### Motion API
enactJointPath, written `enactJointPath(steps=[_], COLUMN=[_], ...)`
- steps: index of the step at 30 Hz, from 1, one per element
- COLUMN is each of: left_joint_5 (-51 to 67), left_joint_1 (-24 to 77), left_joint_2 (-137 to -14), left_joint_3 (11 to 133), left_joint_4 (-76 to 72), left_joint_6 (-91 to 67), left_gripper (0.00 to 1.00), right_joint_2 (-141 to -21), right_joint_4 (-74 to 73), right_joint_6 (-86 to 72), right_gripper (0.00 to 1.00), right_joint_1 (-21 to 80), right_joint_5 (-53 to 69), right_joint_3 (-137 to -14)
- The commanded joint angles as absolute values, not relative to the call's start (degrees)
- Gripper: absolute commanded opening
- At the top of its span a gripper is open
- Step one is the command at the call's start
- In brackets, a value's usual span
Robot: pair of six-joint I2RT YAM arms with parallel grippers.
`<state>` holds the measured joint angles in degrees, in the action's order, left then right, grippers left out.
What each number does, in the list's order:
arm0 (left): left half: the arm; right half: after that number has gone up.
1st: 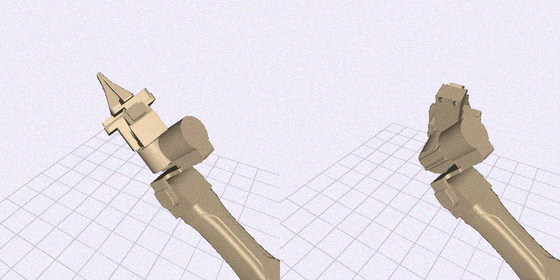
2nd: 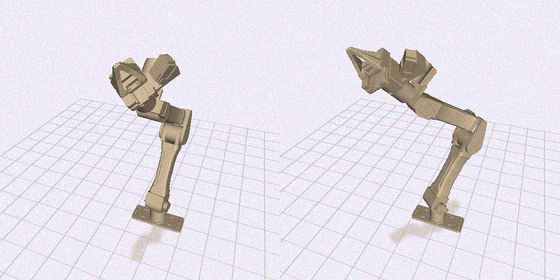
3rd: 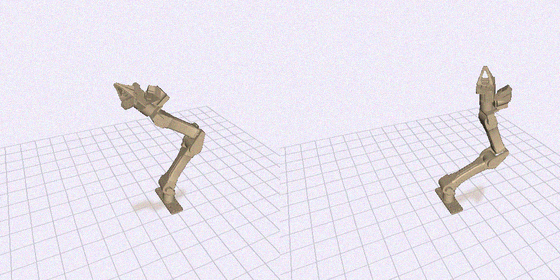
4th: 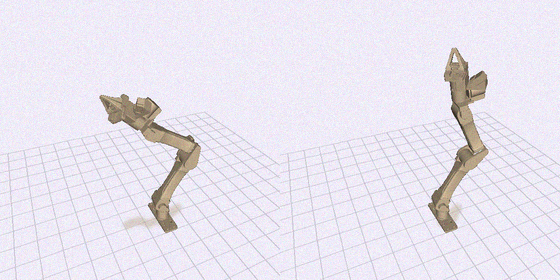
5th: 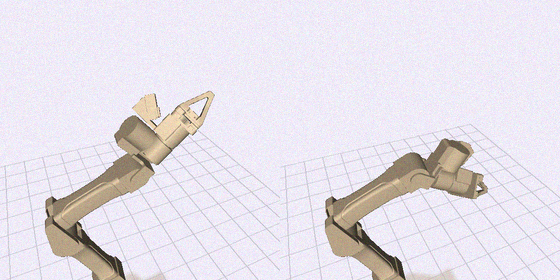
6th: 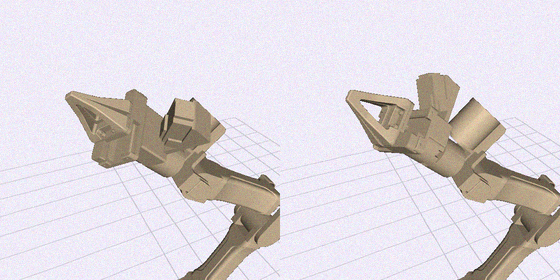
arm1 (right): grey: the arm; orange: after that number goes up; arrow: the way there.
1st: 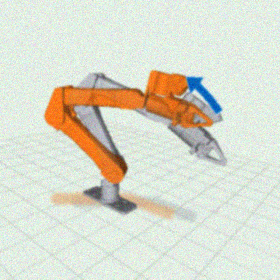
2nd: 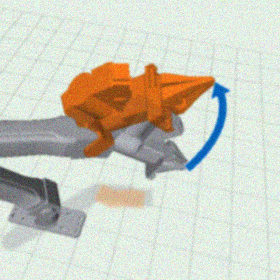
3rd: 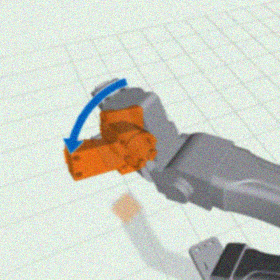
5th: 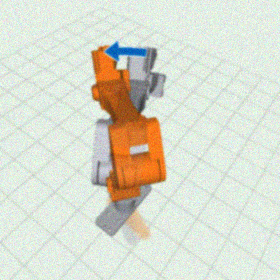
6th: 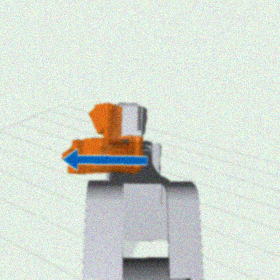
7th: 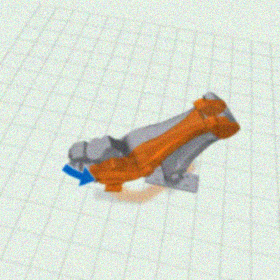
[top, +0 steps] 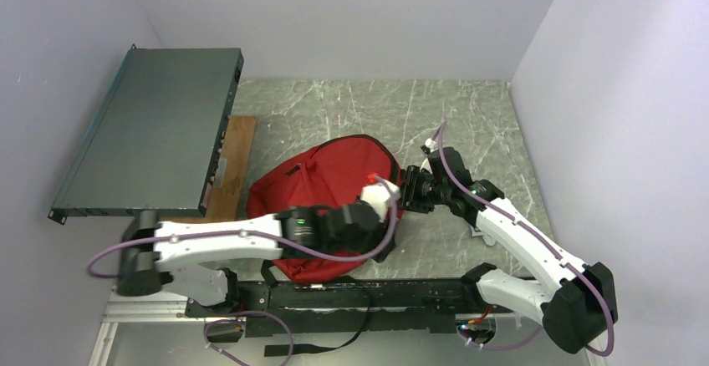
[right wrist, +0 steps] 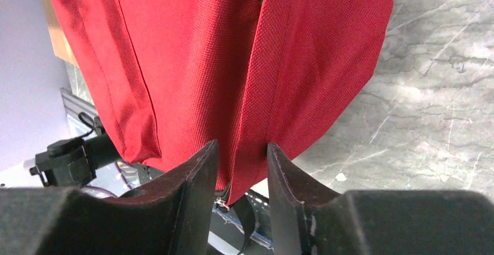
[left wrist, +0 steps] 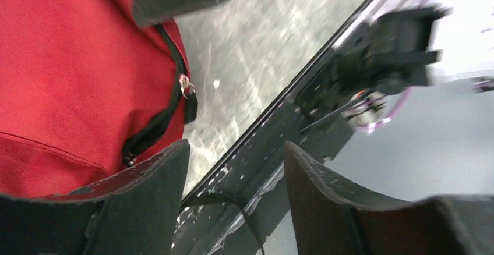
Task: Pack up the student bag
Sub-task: Zip the student bag at the center of the board.
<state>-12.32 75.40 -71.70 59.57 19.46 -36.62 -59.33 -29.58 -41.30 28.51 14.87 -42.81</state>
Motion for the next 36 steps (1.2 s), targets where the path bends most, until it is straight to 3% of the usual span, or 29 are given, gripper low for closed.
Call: enactJointPath(steps=[1, 8, 17, 20, 28, 36], left_joint_5=[-24.48, -25.06, -28.83, -30.61, -34.90, -36.78], left_joint_1=[79.55, 80.42, 80.42, 80.42, 80.42, 80.42], left_joint_2=[-82.80, -90.21, -97.82, -99.36, -100.55, -102.04], left_joint_3=[70.25, 74.54, 80.94, 82.85, 83.87, 85.42], left_joint_4=[31.12, 34.51, 39.69, 41.94, 45.38, 47.83], left_joint_6=[-39.09, -40.37, -39.13, -38.99, -39.98, -40.32], left_gripper=[0.59, 0.54, 0.38, 0.32, 0.32, 0.23], right_joint_2=[-58.62, -58.39, -58.80, -58.67, -58.17, -58.38], right_joint_4=[-29.36, -29.57, -28.82, -28.84, -27.69, -27.64], right_joint_6=[-38.79, -38.12, -38.30, -37.98, -38.65, -38.57], right_gripper=[0.36, 0.31, 0.28, 0.22, 0.21, 0.20], right_joint_1=[28.07, 27.99, 28.03, 27.99, 28.02, 27.96], right_joint_5=[18.29, 17.33, 18.36, 18.78, 19.21, 19.29], right_joint_3=[-45.55, -45.29, -45.11, -45.03, -44.21, -44.47])
